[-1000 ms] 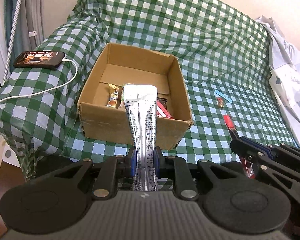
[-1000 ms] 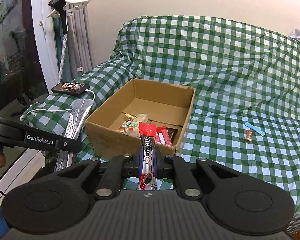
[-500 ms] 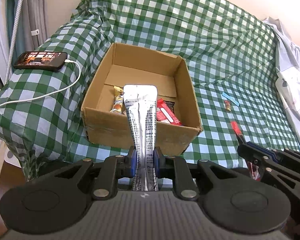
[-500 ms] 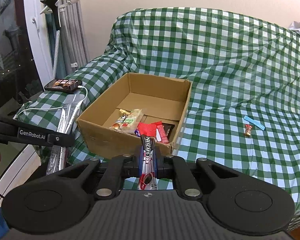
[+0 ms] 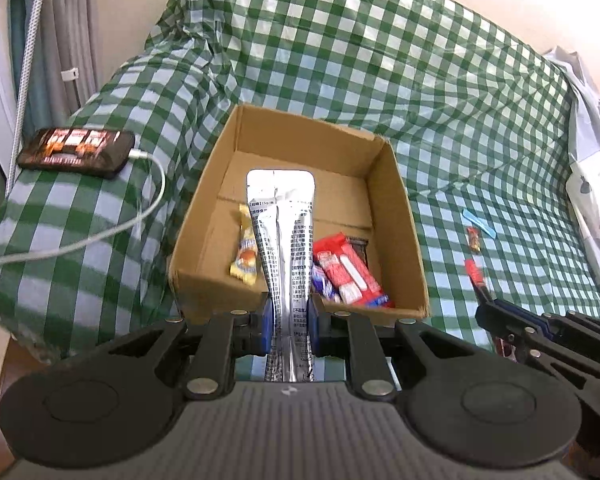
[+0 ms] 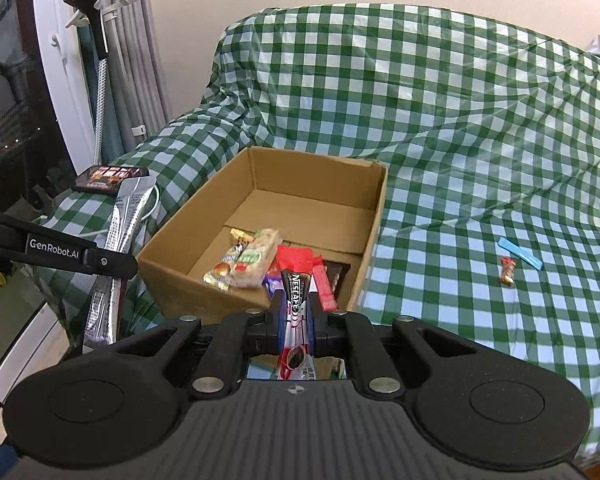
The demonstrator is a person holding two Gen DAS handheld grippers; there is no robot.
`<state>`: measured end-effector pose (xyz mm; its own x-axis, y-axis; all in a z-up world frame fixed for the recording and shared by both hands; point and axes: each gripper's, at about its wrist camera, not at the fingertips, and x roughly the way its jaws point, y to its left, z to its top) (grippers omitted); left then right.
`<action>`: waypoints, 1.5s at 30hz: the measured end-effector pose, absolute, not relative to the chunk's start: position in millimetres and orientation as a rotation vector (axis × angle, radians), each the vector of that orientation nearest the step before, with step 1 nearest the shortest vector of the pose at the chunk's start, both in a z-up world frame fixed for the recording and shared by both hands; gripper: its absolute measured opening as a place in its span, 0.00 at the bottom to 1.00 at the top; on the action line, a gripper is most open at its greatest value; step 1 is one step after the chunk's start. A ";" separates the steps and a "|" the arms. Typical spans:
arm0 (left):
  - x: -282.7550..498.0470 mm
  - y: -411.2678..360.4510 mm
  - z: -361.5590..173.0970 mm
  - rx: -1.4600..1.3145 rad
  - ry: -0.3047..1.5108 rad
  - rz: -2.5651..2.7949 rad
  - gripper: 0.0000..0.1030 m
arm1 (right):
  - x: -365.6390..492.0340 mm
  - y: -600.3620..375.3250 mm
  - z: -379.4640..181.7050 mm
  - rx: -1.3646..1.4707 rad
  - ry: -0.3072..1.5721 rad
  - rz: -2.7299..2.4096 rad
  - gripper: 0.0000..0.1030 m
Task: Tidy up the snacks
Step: 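Carry the silver packet with the left tool into the box while the right tool carries the Nescafe stick, then open both tools to drop the silver packet and Nescafe stick into the box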
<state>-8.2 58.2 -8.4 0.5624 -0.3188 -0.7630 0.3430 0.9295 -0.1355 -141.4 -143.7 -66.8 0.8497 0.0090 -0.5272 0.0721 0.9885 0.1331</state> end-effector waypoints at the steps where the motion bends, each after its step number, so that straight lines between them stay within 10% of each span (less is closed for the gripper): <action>1: -0.7 57.0 -7.4 0.031 0.888 -0.389 0.19 | -135.2 -144.8 -66.2 0.153 0.554 -0.030 0.10; 30: 154.9 -7.0 -64.2 0.094 0.981 -0.375 0.20 | 31.3 -175.1 -92.8 0.243 0.596 0.020 0.10; 35: 169.8 -12.3 -85.4 0.132 0.993 -0.326 0.34 | 48.9 -179.4 -108.8 0.255 0.631 0.006 0.12; 37: 174.3 -12.6 -89.7 0.149 0.998 -0.284 0.98 | 53.1 -180.3 -116.4 0.258 0.635 -0.004 0.17; 41: 161.8 -6.4 -81.2 0.202 0.922 -0.253 1.00 | 55.4 -180.1 -120.8 0.255 0.626 -0.063 0.79; 45: 137.6 6.9 -70.1 0.249 0.920 -0.232 1.00 | 38.2 -175.5 -114.7 0.249 0.637 -0.019 0.87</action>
